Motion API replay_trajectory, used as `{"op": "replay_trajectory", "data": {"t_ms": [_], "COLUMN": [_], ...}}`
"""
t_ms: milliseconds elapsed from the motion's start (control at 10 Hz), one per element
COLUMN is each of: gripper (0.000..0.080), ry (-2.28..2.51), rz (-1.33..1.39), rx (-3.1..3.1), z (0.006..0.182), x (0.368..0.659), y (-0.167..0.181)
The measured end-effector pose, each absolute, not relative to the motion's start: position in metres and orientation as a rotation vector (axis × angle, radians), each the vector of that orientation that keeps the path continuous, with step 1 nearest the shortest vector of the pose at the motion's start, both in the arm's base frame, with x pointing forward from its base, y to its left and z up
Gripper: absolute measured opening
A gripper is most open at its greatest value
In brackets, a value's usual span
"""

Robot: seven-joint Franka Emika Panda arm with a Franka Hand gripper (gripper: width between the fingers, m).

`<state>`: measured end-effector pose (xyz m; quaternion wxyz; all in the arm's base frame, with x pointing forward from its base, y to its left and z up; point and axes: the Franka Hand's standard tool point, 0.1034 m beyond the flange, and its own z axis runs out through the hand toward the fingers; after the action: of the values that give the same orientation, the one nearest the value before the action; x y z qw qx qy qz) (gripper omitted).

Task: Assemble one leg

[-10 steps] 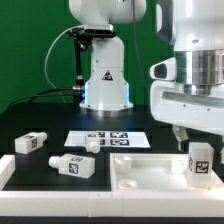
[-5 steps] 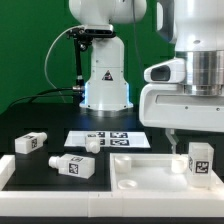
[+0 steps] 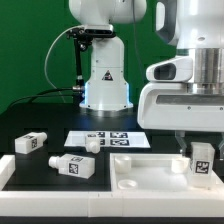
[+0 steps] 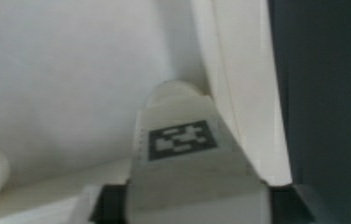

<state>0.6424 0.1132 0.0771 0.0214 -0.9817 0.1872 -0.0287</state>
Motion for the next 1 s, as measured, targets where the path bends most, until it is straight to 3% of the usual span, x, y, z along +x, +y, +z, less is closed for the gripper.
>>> {"op": "replay_trajectory", "data": {"t_ms": [500, 1000], "gripper": [0.0285, 0.0285], "ry": [1.31, 2.12], "rz": [-0.075, -0.101], "rx": [-2.821, -2.161], "z": [0.076, 0.0749], "x": [0.6432, 0.6383], "y": [0.1122, 0.1137]}}
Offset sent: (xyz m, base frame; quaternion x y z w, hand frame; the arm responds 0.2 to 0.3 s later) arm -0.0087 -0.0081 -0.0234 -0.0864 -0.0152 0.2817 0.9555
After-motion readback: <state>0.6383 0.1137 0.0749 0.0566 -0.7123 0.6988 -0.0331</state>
